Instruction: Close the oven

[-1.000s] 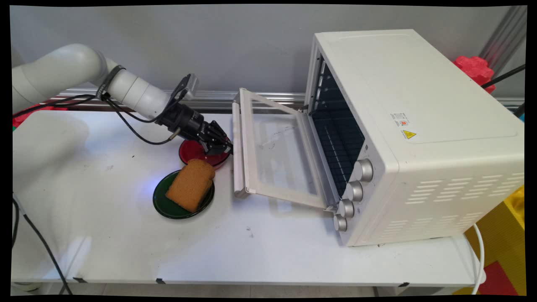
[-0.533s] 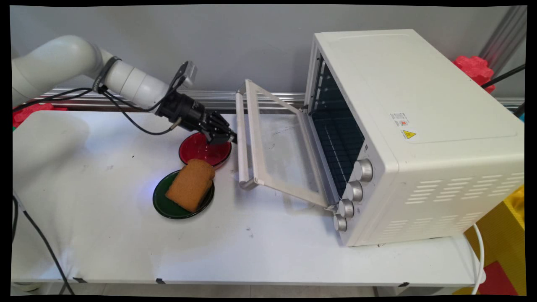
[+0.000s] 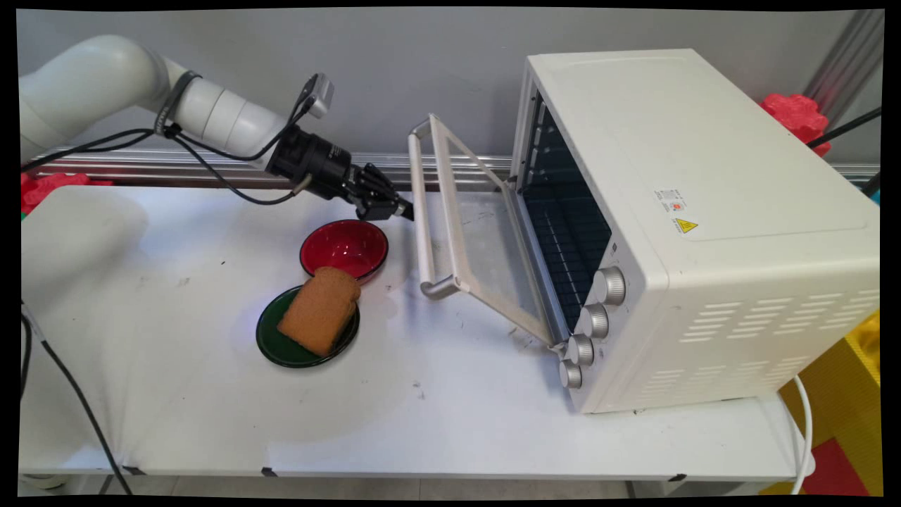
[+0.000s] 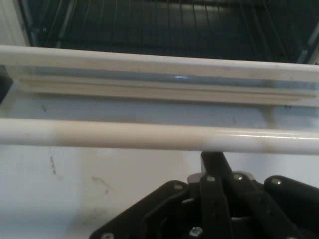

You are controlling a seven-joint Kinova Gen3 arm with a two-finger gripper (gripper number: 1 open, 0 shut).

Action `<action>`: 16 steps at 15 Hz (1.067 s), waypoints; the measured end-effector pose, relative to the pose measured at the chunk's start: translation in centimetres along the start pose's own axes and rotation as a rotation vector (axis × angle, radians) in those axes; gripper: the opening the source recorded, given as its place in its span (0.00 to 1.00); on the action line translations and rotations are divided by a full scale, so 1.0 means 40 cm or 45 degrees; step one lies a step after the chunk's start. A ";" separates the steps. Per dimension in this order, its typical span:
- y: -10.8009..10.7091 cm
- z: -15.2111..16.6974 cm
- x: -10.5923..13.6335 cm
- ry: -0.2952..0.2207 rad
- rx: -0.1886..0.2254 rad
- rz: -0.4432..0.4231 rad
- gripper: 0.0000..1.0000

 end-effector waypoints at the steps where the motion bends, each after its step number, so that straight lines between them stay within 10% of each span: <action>1: 0.001 0.000 0.006 0.004 0.000 0.000 0.00; 16: 0.031 0.038 0.125 0.082 -0.020 0.012 0.00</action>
